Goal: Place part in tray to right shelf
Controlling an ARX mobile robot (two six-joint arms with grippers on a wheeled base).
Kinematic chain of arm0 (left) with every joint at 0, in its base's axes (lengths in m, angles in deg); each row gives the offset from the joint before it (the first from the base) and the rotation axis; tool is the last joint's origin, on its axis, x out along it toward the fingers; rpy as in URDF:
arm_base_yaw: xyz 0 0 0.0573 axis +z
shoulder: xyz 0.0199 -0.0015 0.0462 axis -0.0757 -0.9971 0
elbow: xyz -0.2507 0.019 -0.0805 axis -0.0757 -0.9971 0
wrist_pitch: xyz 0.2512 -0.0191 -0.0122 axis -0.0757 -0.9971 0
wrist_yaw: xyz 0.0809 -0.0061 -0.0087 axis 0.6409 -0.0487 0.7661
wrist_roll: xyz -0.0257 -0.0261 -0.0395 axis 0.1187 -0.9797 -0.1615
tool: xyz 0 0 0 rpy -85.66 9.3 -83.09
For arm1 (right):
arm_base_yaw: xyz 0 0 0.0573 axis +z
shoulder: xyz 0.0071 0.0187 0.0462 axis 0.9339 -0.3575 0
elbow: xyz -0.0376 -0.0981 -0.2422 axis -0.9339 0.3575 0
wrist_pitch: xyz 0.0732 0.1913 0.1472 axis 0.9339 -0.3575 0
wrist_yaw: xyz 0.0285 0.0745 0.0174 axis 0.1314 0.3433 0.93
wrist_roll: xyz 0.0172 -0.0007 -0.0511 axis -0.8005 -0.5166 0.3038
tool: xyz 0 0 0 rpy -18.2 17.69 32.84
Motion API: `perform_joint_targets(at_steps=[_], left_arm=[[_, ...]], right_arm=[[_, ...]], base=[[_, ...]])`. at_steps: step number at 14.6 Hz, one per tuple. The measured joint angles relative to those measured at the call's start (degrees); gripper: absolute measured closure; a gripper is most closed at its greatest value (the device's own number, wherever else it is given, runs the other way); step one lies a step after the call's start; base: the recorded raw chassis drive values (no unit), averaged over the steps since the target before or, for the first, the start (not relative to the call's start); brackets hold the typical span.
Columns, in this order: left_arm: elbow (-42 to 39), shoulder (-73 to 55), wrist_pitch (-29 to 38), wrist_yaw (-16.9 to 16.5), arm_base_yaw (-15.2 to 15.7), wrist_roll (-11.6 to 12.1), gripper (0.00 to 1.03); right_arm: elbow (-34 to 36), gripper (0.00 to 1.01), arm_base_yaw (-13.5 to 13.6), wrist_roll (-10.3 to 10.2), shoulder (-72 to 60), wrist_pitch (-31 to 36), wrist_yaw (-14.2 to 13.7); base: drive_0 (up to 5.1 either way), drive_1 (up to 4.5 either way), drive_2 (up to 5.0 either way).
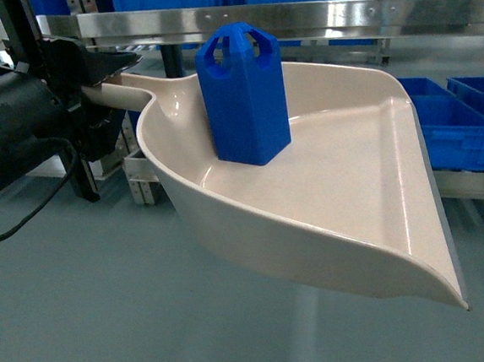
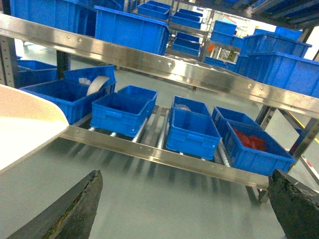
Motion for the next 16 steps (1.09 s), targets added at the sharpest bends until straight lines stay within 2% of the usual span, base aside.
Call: perform_joint_targets(at_steps=[16], left_arm=[[0.0,0.0,0.1,0.0,0.0,0.0,0.91]], right_arm=[[0.0,0.03,0.0,0.0,0.0,0.0,0.0]], base=[[-1.7,-1.69,-1.7]])
